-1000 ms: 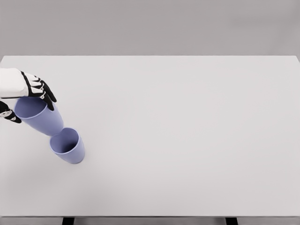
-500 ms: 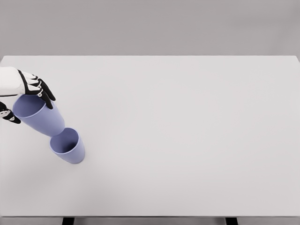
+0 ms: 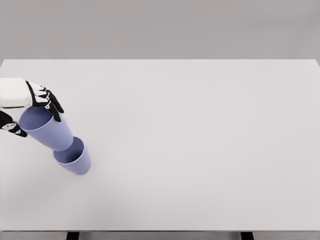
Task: Place the right cup on the left cup with left arm
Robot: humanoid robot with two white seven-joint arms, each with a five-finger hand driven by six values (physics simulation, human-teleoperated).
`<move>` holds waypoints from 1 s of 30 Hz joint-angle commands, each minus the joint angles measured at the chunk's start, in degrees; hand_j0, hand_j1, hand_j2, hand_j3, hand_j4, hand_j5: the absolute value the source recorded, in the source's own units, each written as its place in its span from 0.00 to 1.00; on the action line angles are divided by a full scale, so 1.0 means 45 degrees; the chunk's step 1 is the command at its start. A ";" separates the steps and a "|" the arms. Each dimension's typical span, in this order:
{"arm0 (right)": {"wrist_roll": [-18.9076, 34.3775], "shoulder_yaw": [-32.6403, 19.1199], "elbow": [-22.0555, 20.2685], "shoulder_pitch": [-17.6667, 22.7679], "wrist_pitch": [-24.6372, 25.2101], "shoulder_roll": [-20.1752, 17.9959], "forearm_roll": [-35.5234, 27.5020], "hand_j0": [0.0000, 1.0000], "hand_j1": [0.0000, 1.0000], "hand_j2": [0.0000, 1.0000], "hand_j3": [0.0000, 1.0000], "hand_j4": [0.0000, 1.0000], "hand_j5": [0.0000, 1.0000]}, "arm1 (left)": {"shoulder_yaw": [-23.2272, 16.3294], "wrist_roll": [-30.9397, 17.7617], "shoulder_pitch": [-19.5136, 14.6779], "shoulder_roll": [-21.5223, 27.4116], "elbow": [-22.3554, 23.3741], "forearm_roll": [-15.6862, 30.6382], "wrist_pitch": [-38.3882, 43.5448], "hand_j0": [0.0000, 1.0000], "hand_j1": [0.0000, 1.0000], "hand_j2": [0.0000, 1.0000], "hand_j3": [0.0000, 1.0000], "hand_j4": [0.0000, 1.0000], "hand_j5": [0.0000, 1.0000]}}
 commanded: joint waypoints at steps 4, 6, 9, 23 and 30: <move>0.0002 0.0000 0.0000 0.0000 0.0002 0.0000 -0.0012 1.00 1.00 1.00 1.00 1.00 1.00 | 0.0017 0.0005 0.0000 -0.0149 -0.0023 0.0093 0.0039 0.61 0.61 0.61 0.61 0.61 0.61; 0.0002 0.0000 0.0000 0.0000 0.0002 0.0000 0.0007 1.00 1.00 1.00 1.00 1.00 1.00 | 0.0036 0.0005 0.0000 -0.0169 -0.0023 0.0093 0.0039 0.61 0.61 0.61 0.61 0.61 0.61; 0.0002 0.0000 0.0000 0.0000 0.0002 0.0000 -0.0012 1.00 1.00 1.00 1.00 1.00 1.00 | 0.0017 0.0005 0.0039 -0.0227 -0.0042 0.0093 0.0039 0.61 0.61 0.61 0.61 0.61 0.61; 0.0002 0.0000 0.0000 0.0000 0.0002 0.0000 -0.0012 1.00 1.00 1.00 1.00 1.00 1.00 | 0.0017 0.0005 0.0274 -0.0286 -0.0062 0.0093 0.0039 0.61 0.61 0.61 0.61 0.61 0.61; 0.0002 0.0000 0.0000 0.0000 -0.0017 0.0000 0.0007 1.00 1.00 1.00 1.00 1.00 1.00 | 0.0017 0.0005 0.0469 -0.0306 -0.0062 0.0073 0.0039 0.61 0.61 0.61 0.61 0.61 0.61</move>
